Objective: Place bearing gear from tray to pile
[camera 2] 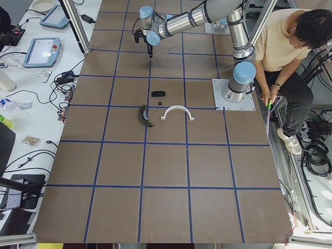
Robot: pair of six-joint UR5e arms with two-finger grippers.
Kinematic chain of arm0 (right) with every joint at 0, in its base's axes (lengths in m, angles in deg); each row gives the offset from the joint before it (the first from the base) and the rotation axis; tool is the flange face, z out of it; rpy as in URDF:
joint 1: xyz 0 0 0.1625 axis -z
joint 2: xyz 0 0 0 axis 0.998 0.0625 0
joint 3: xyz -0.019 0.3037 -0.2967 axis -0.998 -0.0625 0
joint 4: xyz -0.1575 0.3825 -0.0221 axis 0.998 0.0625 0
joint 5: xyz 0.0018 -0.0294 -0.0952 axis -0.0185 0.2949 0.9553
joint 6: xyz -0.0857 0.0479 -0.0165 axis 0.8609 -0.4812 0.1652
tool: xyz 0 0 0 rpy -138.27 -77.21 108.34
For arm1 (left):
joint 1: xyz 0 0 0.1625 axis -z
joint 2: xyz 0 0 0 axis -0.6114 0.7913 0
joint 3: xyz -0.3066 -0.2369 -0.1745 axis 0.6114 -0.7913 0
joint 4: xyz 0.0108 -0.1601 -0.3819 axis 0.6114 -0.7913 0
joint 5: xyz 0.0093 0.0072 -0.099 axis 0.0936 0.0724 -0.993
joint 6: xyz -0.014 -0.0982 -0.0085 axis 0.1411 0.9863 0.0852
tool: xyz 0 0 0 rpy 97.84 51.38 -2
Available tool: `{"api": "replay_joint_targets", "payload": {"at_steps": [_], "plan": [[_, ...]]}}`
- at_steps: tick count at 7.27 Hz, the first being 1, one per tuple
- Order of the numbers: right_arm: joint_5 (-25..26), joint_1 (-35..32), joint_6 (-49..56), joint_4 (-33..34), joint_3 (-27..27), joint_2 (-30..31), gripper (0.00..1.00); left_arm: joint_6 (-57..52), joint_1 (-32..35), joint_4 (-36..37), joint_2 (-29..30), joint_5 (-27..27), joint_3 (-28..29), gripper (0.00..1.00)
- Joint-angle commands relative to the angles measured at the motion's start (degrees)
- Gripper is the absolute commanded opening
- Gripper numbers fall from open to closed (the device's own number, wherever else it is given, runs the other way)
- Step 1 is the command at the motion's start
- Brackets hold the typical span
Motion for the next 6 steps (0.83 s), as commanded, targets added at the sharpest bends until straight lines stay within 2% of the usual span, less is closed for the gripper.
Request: {"api": "replay_joint_targets", "payload": {"at_steps": [1, 2, 4, 5, 6], "plan": [[0.42, 0.02, 0.88, 0.18, -0.04, -0.06, 1.00, -9.01, -6.46, -10.56, -3.98, 0.83, 1.73, 0.00], [0.42, 0.02, 1.06, 0.18, -0.04, 0.02, 1.00, -14.73, -10.85, -14.01, -6.27, 5.18, 1.38, 0.00], [0.42, 0.02, 1.15, 0.10, -0.04, 0.02, 1.00, -29.40, -19.55, -18.60, -10.84, 6.28, -1.33, 0.00], [0.42, 0.02, 1.15, 0.70, -0.12, 0.02, 1.00, -36.25, -24.03, -17.48, -12.34, 6.11, -5.35, 0.00], [0.42, 0.02, 1.15, 0.97, -0.04, 0.02, 1.00, -40.32, -28.17, -11.90, -12.97, 8.46, -8.53, 0.00]]}}
